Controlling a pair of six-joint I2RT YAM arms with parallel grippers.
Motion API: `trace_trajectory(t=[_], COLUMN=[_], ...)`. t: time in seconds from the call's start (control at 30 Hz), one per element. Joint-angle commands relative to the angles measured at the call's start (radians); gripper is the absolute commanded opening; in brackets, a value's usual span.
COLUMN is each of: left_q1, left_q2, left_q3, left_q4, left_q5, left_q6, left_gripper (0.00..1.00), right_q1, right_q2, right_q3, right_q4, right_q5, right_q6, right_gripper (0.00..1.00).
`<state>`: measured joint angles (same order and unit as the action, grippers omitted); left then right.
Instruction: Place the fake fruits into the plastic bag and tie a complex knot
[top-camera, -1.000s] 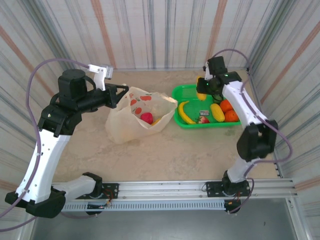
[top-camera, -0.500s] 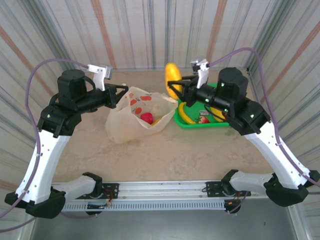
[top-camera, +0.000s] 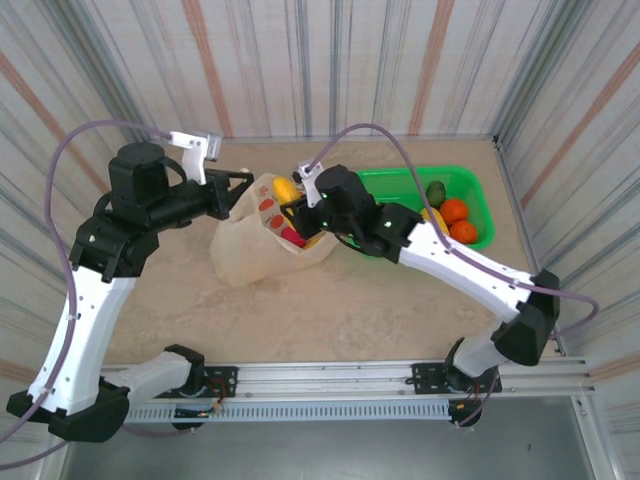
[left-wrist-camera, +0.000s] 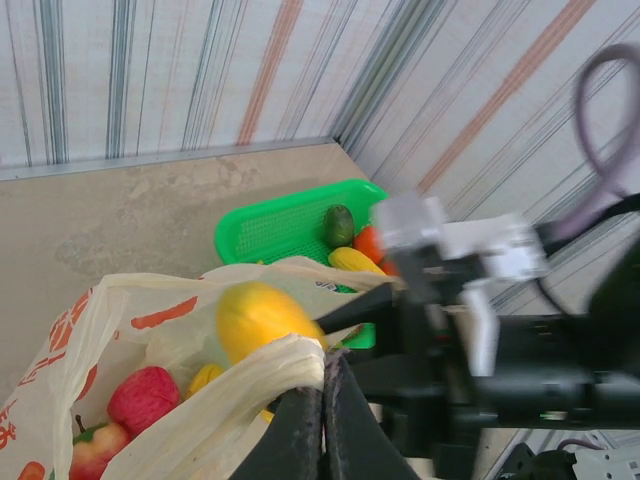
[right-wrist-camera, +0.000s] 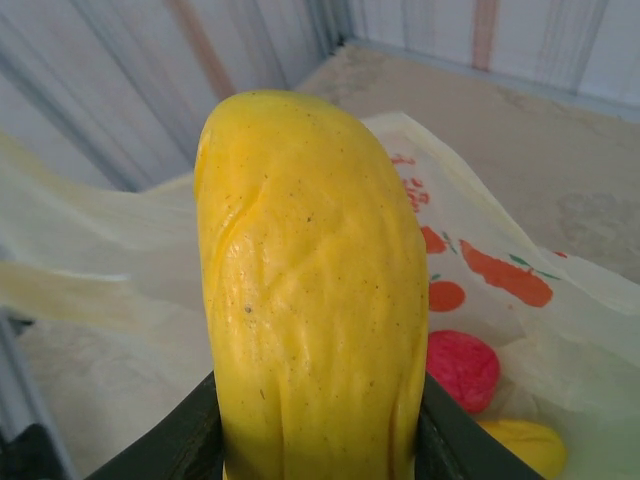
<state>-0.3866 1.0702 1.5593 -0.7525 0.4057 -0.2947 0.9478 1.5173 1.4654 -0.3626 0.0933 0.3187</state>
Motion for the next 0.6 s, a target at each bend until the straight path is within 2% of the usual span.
trace_trajectory(t=[0.0, 0.1, 0.17, 0.2, 0.27, 0.37, 0.43, 0.57], left_q1=[-0.006, -0.006, -0.006, -0.006, -0.006, -0.006, -0.006, -0.006], left_q2=[-0.017, -0.017, -0.015, -0.015, -0.012, -0.011, -0.01, -0.009], left_q3=[-0.01, -0.008, -0.01, -0.011, -0.012, -0.011, -0.009, -0.01], left_q4=[0.006, 0.007, 0.007, 0.009, 0.011, 0.01, 0.009, 0.007], left_q5=[-0.011, -0.01, -0.011, -0.009, -0.006, -0.002, -0.002, -0.005], left_q6=[0.01, 0.008, 0.009, 0.008, 0.008, 0.008, 0.009, 0.011], left_gripper=[0.0, 0.0, 0.0, 0.0, 0.0, 0.0, 0.0, 0.0], right_q1=[-0.001, 0.0, 0.005, 0.006, 0.005, 0.005, 0.005, 0.002], right_q2=[0.091, 0.163, 0.2, 0.212, 0.24, 0.235, 0.204, 0.117], right_q3=[0.04, 0.043, 0.041, 0.046, 0.07, 0.087, 0.077, 0.051], right_q4=[0.016, 0.02, 0.039, 0.036, 0.007, -0.016, -0.012, -0.004], right_q5=[0.136, 0.156, 0.13, 0.131, 0.128, 0.135, 0.131, 0.117], right_q6=[0.043, 0.083, 0.087, 0.09, 0.099, 0.097, 0.089, 0.079], right_gripper=[0.36, 0.35, 0.39, 0.44, 0.63, 0.75, 0.75, 0.66])
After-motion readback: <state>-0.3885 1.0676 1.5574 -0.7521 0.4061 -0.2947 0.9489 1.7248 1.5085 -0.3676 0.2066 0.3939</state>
